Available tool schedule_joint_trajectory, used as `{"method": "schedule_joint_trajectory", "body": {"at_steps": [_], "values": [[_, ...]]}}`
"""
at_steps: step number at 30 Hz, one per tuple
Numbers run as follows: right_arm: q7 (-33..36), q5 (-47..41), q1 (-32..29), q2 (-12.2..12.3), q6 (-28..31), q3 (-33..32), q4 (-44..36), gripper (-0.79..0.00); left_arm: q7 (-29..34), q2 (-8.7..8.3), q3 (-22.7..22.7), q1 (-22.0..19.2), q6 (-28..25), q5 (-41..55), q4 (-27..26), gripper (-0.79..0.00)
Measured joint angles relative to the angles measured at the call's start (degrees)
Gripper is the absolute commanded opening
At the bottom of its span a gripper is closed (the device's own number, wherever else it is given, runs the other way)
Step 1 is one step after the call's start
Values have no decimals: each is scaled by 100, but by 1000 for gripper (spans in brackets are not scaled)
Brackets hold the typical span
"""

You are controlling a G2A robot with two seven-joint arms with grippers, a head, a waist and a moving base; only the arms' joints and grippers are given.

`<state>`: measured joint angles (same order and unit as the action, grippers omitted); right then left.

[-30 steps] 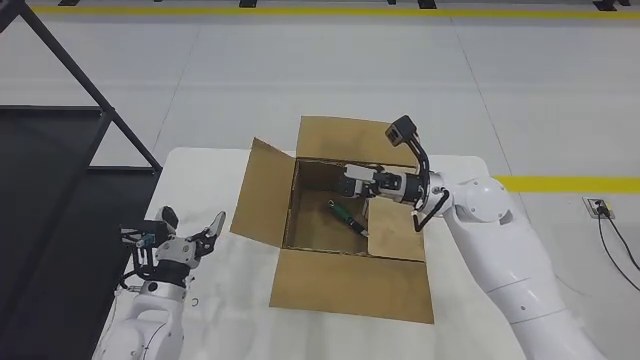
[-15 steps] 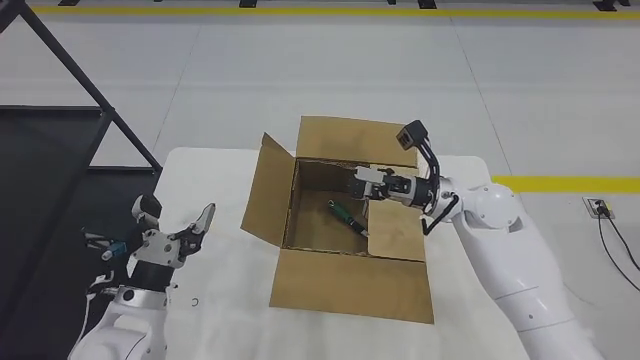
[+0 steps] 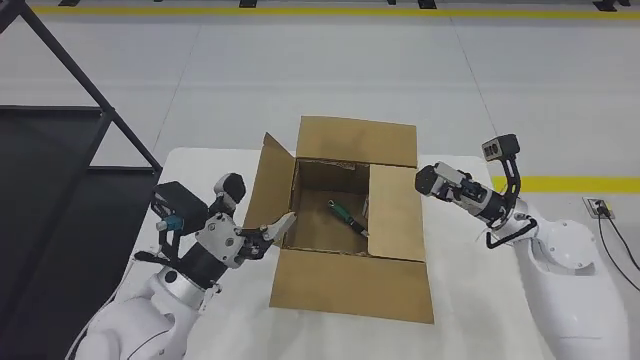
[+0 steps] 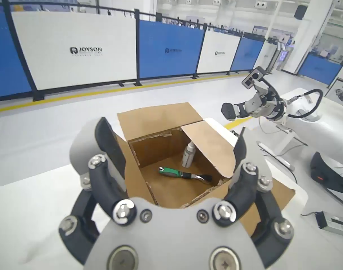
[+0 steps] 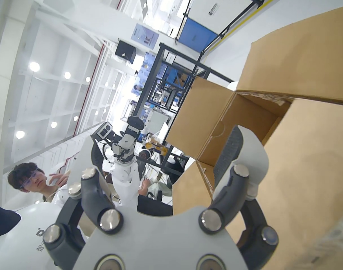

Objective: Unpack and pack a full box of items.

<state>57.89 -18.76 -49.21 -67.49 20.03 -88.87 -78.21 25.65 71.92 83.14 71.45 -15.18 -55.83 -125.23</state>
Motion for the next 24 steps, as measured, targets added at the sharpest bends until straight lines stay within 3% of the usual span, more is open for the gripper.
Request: {"method": "schedule_joint_trajectory", "body": {"at_steps": [4,18,24], "values": [[-147,-55,-441,65,-65,-348,-214,0,557,20,-440,-367,112,101,159,0],[-148,-51,-439,65,-67,-350,-212,0,479,21,-425,-329,131,128,184,0],[-134,21,-490,80,32,-227,-411,0,1109,69,-584,-665,614,1635,671,0]]}}
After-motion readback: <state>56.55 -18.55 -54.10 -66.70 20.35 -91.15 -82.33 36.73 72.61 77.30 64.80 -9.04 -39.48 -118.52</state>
